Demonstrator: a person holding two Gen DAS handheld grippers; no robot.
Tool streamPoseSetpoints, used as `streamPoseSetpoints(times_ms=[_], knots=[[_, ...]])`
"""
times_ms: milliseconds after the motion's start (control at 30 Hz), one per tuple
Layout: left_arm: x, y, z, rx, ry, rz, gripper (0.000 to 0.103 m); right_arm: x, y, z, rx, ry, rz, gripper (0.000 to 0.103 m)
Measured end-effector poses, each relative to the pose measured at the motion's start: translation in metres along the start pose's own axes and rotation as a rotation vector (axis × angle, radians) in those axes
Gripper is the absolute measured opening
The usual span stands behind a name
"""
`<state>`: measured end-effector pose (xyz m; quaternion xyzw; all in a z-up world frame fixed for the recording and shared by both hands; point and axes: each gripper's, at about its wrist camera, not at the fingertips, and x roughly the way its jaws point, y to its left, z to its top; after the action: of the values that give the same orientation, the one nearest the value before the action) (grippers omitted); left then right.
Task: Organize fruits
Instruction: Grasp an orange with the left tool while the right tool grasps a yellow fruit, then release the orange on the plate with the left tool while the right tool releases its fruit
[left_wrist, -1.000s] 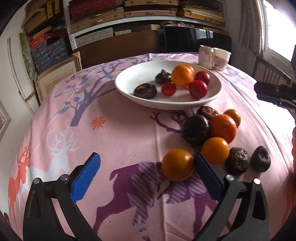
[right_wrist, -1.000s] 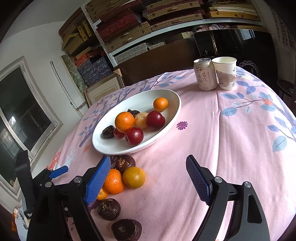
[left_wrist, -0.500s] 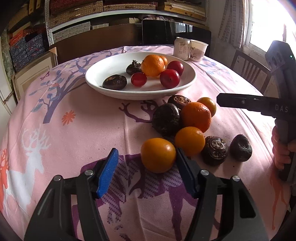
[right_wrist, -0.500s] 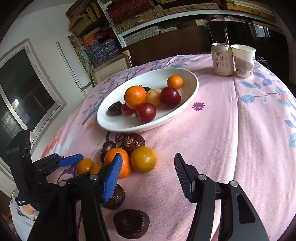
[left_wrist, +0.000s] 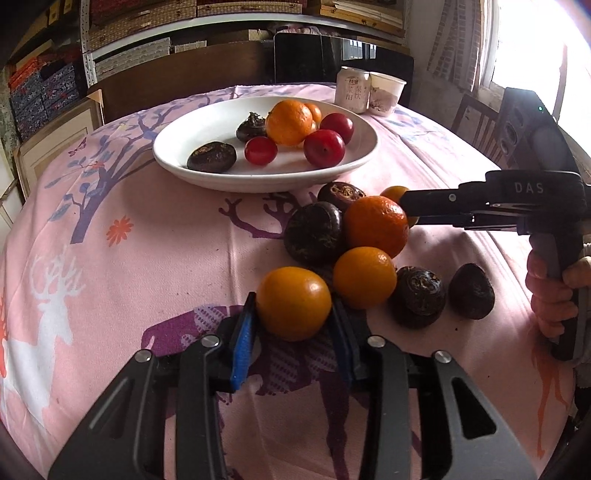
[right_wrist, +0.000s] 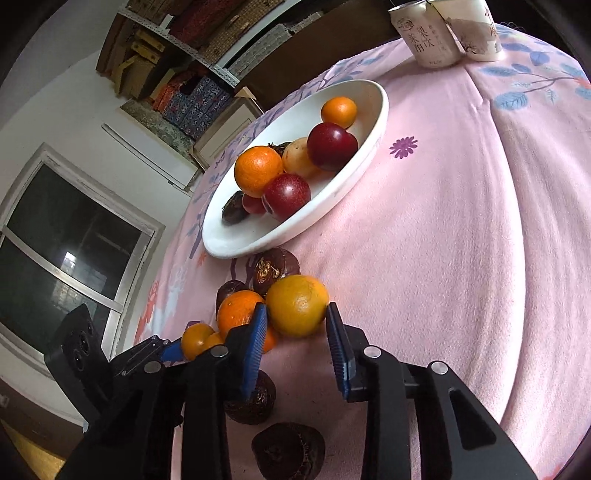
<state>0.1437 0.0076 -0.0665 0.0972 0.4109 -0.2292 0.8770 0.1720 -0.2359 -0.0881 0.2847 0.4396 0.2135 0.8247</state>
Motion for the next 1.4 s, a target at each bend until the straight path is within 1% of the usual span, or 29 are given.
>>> streamPoseSetpoints(times_ms=[67,167,300,400,500,600,700,733,767,800,833,867,933,967,1000,1067,1133,1167,1267,1333,1400], knots=[[-0.004,0.003,0.001,-0.013,-0.023,0.009,0.037,-0.003,0.001,0.0,-0.003,-0.017,-0.013,0.033],[-0.011,0.007,0.004,-0.031,-0.055,0.028,0.037,-0.011,0.003,0.002,-0.004,-0.045,-0.007,0.033],[-0.02,0.017,0.018,-0.061,-0.093,0.045,0.037,-0.028,0.012,0.008,-0.049,-0.127,-0.031,0.033],[-0.021,0.028,0.043,-0.073,-0.115,0.081,0.037,-0.036,0.019,0.02,-0.084,-0.163,-0.048,0.033],[-0.016,0.04,0.073,-0.098,-0.128,0.076,0.037,-0.033,0.022,0.037,-0.092,-0.163,-0.047,0.033],[-0.006,0.047,0.098,-0.11,-0.14,0.086,0.037,-0.022,0.028,0.057,-0.105,-0.159,-0.057,0.033],[0.014,0.057,0.121,-0.141,-0.136,0.093,0.037,-0.008,0.03,0.074,-0.106,-0.167,-0.077,0.033],[0.02,0.061,0.126,-0.154,-0.143,0.092,0.04,-0.003,0.029,0.08,-0.103,-0.174,-0.079,0.034],[0.024,0.064,0.129,-0.171,-0.154,0.093,0.054,-0.001,0.027,0.083,-0.098,-0.186,-0.081,0.04],[0.027,0.067,0.129,-0.196,-0.167,0.098,0.07,0.0,0.023,0.084,-0.093,-0.191,-0.081,0.055],[0.029,0.068,0.129,-0.206,-0.17,0.094,0.075,0.001,0.019,0.084,-0.089,-0.19,-0.081,0.057],[0.03,0.069,0.126,-0.195,-0.164,0.087,0.075,0.0,0.016,0.085,-0.085,-0.191,-0.08,0.057],[0.027,0.072,0.12,-0.187,-0.162,0.122,0.076,-0.002,0.009,0.085,-0.061,-0.192,-0.071,0.057],[0.025,0.074,0.116,-0.192,-0.161,0.134,0.08,-0.004,0.007,0.084,-0.047,-0.191,-0.061,0.057],[0.022,0.076,0.113,-0.203,-0.165,0.139,0.086,-0.004,0.005,0.083,-0.035,-0.186,-0.055,0.057],[0.016,0.079,0.106,-0.236,-0.184,0.141,0.091,-0.005,0.003,0.077,-0.034,-0.177,-0.061,0.057],[0.01,0.078,0.101,-0.247,-0.186,0.128,0.092,-0.008,0.003,0.07,-0.048,-0.181,-0.079,0.057],[0.007,0.076,0.098,-0.243,-0.192,0.127,0.092,-0.01,0.004,0.067,-0.054,-0.185,-0.085,0.058],[-0.003,0.063,0.085,-0.207,-0.205,0.163,0.097,-0.018,0.007,0.058,-0.071,-0.192,-0.078,0.061],[-0.008,0.053,0.073,-0.177,-0.202,0.182,0.098,-0.022,0.01,0.053,-0.081,-0.196,-0.077,0.062],[-0.01,0.04,0.061,-0.139,-0.187,0.182,0.098,-0.024,0.011,0.047,-0.084,-0.189,-0.073,0.064]])
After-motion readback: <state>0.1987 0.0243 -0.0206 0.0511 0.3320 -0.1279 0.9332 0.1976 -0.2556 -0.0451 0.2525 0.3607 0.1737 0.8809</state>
